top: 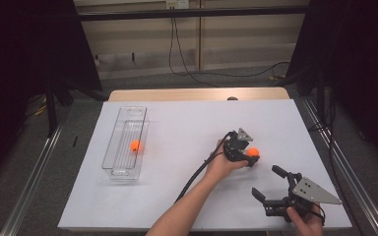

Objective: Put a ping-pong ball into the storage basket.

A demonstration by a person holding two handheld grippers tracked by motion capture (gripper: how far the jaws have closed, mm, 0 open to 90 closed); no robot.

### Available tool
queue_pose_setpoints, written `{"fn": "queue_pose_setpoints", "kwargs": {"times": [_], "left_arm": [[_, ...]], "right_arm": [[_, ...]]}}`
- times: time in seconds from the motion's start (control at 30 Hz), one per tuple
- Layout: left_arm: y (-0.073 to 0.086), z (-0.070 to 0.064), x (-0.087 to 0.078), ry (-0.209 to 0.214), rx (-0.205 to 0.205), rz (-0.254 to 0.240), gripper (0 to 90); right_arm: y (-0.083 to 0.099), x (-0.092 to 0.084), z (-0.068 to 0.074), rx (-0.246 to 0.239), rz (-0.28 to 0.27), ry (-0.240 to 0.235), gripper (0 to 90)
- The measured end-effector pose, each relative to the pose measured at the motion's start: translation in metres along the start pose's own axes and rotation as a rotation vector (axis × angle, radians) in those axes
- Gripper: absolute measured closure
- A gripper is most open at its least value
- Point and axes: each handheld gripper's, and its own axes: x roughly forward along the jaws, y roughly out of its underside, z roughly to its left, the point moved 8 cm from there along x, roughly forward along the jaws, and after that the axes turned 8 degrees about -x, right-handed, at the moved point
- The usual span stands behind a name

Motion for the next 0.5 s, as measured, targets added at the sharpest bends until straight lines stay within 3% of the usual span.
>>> {"fn": "queue_pose_setpoints", "kwargs": {"times": [0.5], "left_arm": [[0.0005,-0.0042,0.0077,0.022,-0.005,0.034,44.1]], "right_arm": [[-0.0001,-0.0004,-0.0008,0.0,-0.002,0.001,0.7]]}}
